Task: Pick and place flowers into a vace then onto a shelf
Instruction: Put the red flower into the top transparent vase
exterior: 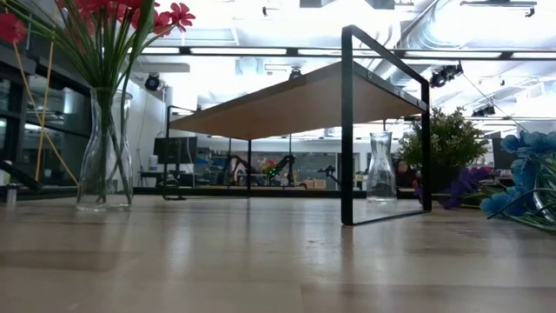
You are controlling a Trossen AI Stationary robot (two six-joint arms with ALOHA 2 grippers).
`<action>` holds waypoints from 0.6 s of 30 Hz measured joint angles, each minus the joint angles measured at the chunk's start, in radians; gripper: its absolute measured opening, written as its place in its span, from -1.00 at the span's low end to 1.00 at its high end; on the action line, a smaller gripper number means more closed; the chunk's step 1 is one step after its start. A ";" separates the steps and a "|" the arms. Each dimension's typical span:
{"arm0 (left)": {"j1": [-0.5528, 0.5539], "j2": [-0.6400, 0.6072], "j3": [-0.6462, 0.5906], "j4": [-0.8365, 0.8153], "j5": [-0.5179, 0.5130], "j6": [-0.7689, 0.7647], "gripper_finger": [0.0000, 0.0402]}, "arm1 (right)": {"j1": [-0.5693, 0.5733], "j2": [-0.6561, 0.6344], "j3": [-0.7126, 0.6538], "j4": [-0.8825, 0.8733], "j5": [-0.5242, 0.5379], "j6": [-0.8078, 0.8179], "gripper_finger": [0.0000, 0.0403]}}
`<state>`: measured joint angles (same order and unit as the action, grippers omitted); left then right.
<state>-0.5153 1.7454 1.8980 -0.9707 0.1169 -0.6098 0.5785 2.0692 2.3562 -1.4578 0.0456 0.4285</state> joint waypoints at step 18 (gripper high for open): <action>0.052 0.065 0.000 0.027 0.108 -0.040 -0.19 | -0.003 0.000 0.000 0.006 0.021 -0.045 -1.00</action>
<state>-0.4635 1.8102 1.8977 -0.9436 0.2245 -0.6496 0.5755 2.0693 2.3562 -1.4519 0.0667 0.3836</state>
